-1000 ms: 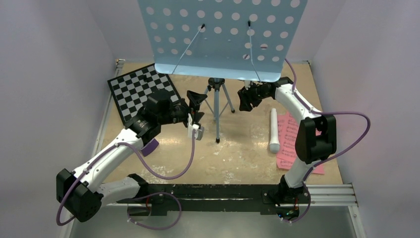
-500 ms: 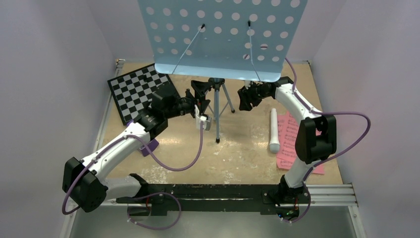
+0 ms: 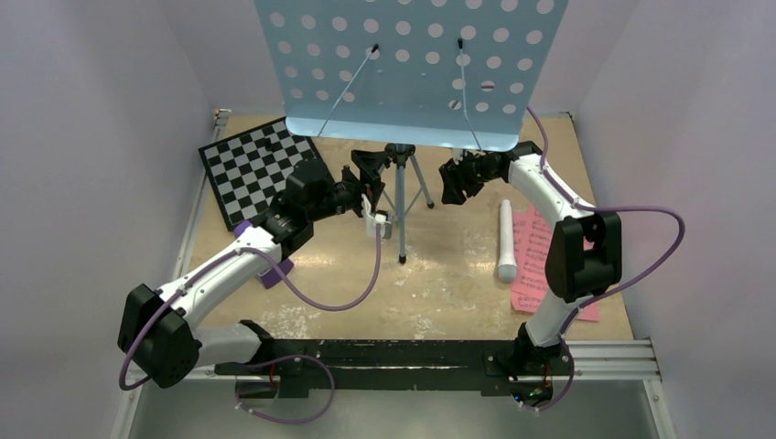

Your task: Pack up the instrument practice props

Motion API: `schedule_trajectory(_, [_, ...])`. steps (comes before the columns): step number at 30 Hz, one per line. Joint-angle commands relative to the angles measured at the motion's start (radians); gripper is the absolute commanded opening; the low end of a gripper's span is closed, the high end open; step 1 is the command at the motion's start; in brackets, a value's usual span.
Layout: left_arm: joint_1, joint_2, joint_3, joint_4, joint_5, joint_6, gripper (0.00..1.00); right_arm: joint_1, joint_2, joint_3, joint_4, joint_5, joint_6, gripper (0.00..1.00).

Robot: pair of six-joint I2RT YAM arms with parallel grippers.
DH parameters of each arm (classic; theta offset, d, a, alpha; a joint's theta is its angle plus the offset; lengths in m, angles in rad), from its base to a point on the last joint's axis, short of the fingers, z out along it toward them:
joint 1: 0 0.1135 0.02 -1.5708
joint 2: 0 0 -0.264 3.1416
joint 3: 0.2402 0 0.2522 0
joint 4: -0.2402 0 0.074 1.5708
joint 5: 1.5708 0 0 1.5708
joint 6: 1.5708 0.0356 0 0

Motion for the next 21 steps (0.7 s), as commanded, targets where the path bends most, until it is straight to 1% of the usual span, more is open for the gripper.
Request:
schedule_trajectory(1, [-0.003, -0.004, -0.043, -0.021, -0.029, 0.055, 0.78, -0.002, -0.014, 0.052, -0.009, -0.031, 0.015, 0.58])
schedule_trajectory(4, [-0.003, 0.013, -0.051, -0.031, -0.067, 0.07, 0.78, -0.002, -0.011, 0.056, -0.011, -0.031, 0.018, 0.58])
schedule_trajectory(9, [-0.002, 0.037, -0.035, -0.018, -0.142, 0.016, 0.77, -0.002, -0.012, 0.056, -0.013, -0.031, 0.02, 0.58])
schedule_trajectory(15, [-0.001, 0.037, -0.029, -0.062, -0.157, -0.052, 0.77, -0.008, -0.015, 0.053, -0.02, -0.037, 0.023, 0.58])
schedule_trajectory(18, [-0.001, 0.027, -0.029, -0.129, -0.159, -0.154, 0.77, -0.042, -0.032, 0.057, -0.029, -0.098, 0.053, 0.59])
schedule_trajectory(21, [-0.002, 0.005, -0.027, -0.218, -0.15, -0.274, 0.77, -0.112, -0.075, 0.051, -0.021, -0.242, 0.095, 0.61])
